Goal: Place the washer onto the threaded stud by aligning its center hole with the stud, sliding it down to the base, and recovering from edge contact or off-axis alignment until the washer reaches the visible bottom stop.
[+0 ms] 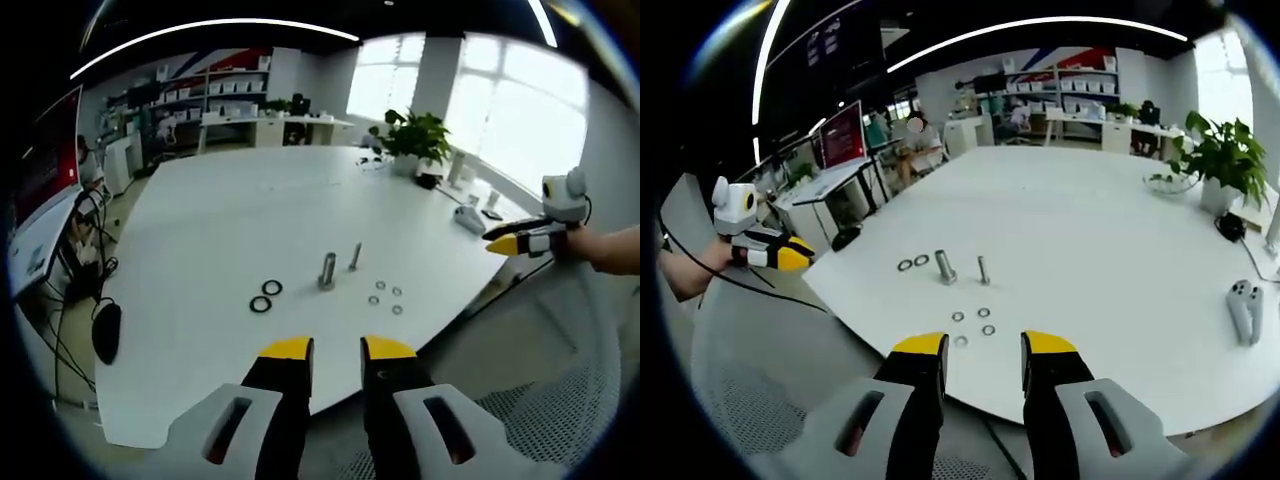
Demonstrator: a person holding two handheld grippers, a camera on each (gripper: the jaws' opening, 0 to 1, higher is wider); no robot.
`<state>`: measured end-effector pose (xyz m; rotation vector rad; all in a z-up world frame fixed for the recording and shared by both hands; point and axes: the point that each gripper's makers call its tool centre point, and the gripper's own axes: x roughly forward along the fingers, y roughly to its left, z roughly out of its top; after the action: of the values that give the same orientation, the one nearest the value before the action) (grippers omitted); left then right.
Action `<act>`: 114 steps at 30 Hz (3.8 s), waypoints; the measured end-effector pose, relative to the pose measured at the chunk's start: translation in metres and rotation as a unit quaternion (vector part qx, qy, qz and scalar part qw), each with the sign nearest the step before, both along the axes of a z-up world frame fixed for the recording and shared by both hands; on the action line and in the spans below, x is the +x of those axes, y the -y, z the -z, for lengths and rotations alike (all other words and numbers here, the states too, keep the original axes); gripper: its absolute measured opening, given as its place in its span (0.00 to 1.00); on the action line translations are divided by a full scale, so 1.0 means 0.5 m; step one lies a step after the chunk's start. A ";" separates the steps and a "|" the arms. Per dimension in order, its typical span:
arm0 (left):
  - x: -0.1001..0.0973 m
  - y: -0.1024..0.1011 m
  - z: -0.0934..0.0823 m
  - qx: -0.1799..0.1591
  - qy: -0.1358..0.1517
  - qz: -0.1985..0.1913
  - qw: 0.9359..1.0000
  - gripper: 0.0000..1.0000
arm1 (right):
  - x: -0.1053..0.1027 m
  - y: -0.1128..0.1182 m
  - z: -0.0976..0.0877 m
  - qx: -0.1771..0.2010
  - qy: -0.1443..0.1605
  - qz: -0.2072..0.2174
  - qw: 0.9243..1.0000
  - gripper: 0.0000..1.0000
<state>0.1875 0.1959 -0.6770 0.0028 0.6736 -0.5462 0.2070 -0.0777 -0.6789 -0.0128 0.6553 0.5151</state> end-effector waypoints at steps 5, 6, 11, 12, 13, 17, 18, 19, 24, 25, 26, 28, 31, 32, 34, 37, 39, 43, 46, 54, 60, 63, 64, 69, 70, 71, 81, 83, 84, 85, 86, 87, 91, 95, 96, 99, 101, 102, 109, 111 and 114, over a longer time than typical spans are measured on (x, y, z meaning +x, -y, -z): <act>0.001 0.000 0.000 0.000 0.001 -0.001 1.000 0.16 | 0.000 0.001 0.002 -0.002 -0.002 0.000 1.000 0.31; 0.000 0.000 0.000 0.000 0.001 0.000 1.000 0.16 | 0.000 0.001 0.002 -0.002 -0.002 0.000 1.000 0.31; 0.001 0.000 -0.002 -0.001 0.002 -0.001 1.000 0.16 | -0.001 0.001 0.004 -0.003 -0.004 0.000 1.000 0.31; 0.001 0.000 -0.002 -0.001 0.003 -0.001 1.000 0.16 | -0.001 0.001 0.004 -0.002 -0.004 0.001 1.000 0.31; 0.000 0.000 -0.003 -0.002 0.002 -0.001 1.000 0.16 | -0.001 0.001 0.004 -0.002 -0.005 0.001 1.000 0.31; 0.000 0.000 -0.001 -0.001 0.001 0.001 1.000 0.16 | -0.002 0.001 0.006 -0.003 -0.007 0.001 1.000 0.31; 0.000 0.001 -0.001 -0.001 0.001 0.001 1.000 0.16 | -0.002 0.001 0.006 -0.003 -0.007 0.001 1.000 0.31; 0.000 0.001 -0.001 -0.001 0.001 0.001 1.000 0.16 | -0.002 0.001 0.006 -0.003 -0.008 0.000 1.000 0.31; 0.000 0.000 -0.002 -0.001 0.002 0.000 1.000 0.16 | -0.004 0.001 0.007 -0.003 -0.009 0.000 1.000 0.31; 0.000 0.000 -0.002 -0.001 0.002 0.000 1.000 0.16 | -0.004 0.001 0.007 -0.003 -0.009 0.000 1.000 0.31; 0.000 -0.001 -0.002 -0.001 0.002 0.000 1.000 0.16 | -0.004 0.001 0.007 -0.003 -0.009 0.000 1.000 0.31; 0.001 -0.001 -0.001 -0.001 0.003 0.000 1.000 0.16 | -0.004 0.001 0.007 -0.004 -0.010 0.000 1.000 0.31; 0.001 -0.001 -0.001 0.000 0.002 0.000 1.000 0.16 | -0.004 0.001 0.007 -0.004 -0.010 0.000 1.000 0.31; 0.000 -0.001 -0.001 0.000 0.002 0.000 1.000 0.16 | -0.004 0.001 0.008 -0.005 -0.011 0.000 1.000 0.31; 0.000 -0.001 0.000 0.000 0.001 0.001 1.000 0.16 | -0.004 0.001 0.009 -0.006 -0.012 -0.001 1.000 0.31; -0.001 0.000 -0.001 0.001 0.001 0.002 1.000 0.16 | -0.005 0.000 0.010 -0.007 -0.013 -0.001 1.000 0.31; -0.001 0.001 0.000 0.001 0.001 0.003 1.000 0.16 | -0.006 0.001 0.010 -0.007 -0.013 0.000 1.000 0.31; -0.003 0.002 0.001 0.001 -0.001 0.006 1.000 0.16 | -0.007 0.001 0.012 -0.008 -0.016 0.000 1.000 0.31; -0.003 0.003 0.001 0.001 -0.002 0.007 1.000 0.16 | -0.009 0.001 0.015 -0.009 -0.020 -0.001 1.000 0.31; -0.003 0.004 0.002 0.001 -0.002 0.010 1.000 0.16 | -0.010 -0.001 0.018 -0.012 -0.024 -0.005 1.000 0.31; -0.003 0.003 0.003 0.002 -0.003 0.009 1.000 0.16 | -0.010 -0.001 0.019 -0.013 -0.025 -0.007 1.000 0.31; -0.003 0.003 0.002 0.002 -0.003 0.008 1.000 0.16 | -0.010 -0.001 0.019 -0.013 -0.026 -0.007 1.000 0.31; -0.003 0.002 0.002 0.002 -0.003 0.007 1.000 0.16 | -0.010 -0.001 0.020 -0.013 -0.026 -0.007 1.000 0.31; -0.002 0.000 0.003 0.002 -0.003 0.003 1.000 0.16 | -0.012 -0.002 0.021 -0.014 -0.028 -0.010 0.999 0.31; -0.002 -0.001 0.003 0.002 -0.003 0.003 1.000 0.16 | -0.012 -0.002 0.022 -0.015 -0.028 -0.010 0.999 0.31; -0.002 -0.001 0.002 0.002 -0.002 0.003 1.000 0.16 | -0.012 -0.002 0.022 -0.015 -0.028 -0.010 0.999 0.31; -0.003 -0.002 0.003 0.002 -0.003 0.003 1.000 0.16 | -0.012 0.000 0.022 -0.015 -0.028 -0.008 0.999 0.31; -0.003 -0.002 0.004 0.002 -0.004 0.002 1.000 0.16 | -0.013 -0.001 0.024 -0.016 -0.031 -0.009 0.999 0.31; -0.003 -0.002 0.004 0.002 -0.004 0.002 1.000 0.16 | -0.013 -0.001 0.025 -0.017 -0.031 -0.010 0.999 0.31; -0.003 -0.002 0.004 0.003 -0.004 0.003 1.000 0.16 | -0.013 -0.001 0.025 -0.017 -0.032 -0.010 0.999 0.31; -0.003 -0.002 0.004 0.003 -0.005 0.002 1.000 0.16 | -0.013 -0.001 0.025 -0.017 -0.032 -0.010 0.999 0.31; -0.003 -0.002 0.004 0.003 -0.005 0.002 1.000 0.16 | -0.014 -0.001 0.025 -0.018 -0.032 -0.010 0.999 0.31; -0.004 -0.001 0.005 0.004 -0.007 0.004 1.000 0.16 | -0.014 0.000 0.025 -0.018 -0.032 -0.008 0.999 0.31; -0.005 0.000 0.008 0.005 -0.010 0.006 1.000 0.16 | -0.013 0.001 0.026 -0.019 -0.034 -0.007 0.999 0.31; -0.005 0.001 0.008 0.005 -0.010 0.007 1.000 0.16 | -0.013 0.000 0.026 -0.020 -0.034 -0.008 0.999 0.31; -0.005 0.001 0.009 0.006 -0.011 0.008 1.000 0.15 | -0.013 0.001 0.026 -0.020 -0.033 -0.008 0.999 0.31; -0.006 0.001 0.010 0.007 -0.014 0.007 1.000 0.15 | -0.013 0.002 0.025 -0.019 -0.033 -0.006 0.999 0.31; -0.006 0.001 0.012 0.007 -0.017 0.007 1.000 0.15 | -0.013 0.002 0.025 -0.018 -0.033 -0.006 0.999 0.31; -0.008 -0.001 0.020 0.015 -0.027 0.004 1.000 0.15 | -0.013 -0.001 0.024 -0.014 -0.032 -0.011 0.999 0.31; -0.007 -0.004 0.022 0.015 -0.029 -0.001 0.999 0.15 | -0.012 -0.002 0.022 -0.011 -0.030 -0.011 0.999 0.31; -0.006 -0.010 0.025 0.016 -0.033 -0.010 0.999 0.16 | -0.012 -0.003 0.019 -0.009 -0.028 -0.010 1.000 0.31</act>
<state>0.1847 0.2007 -0.6893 0.0080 0.7457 -0.5186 0.2012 -0.0762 -0.6886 -0.0221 0.7151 0.5312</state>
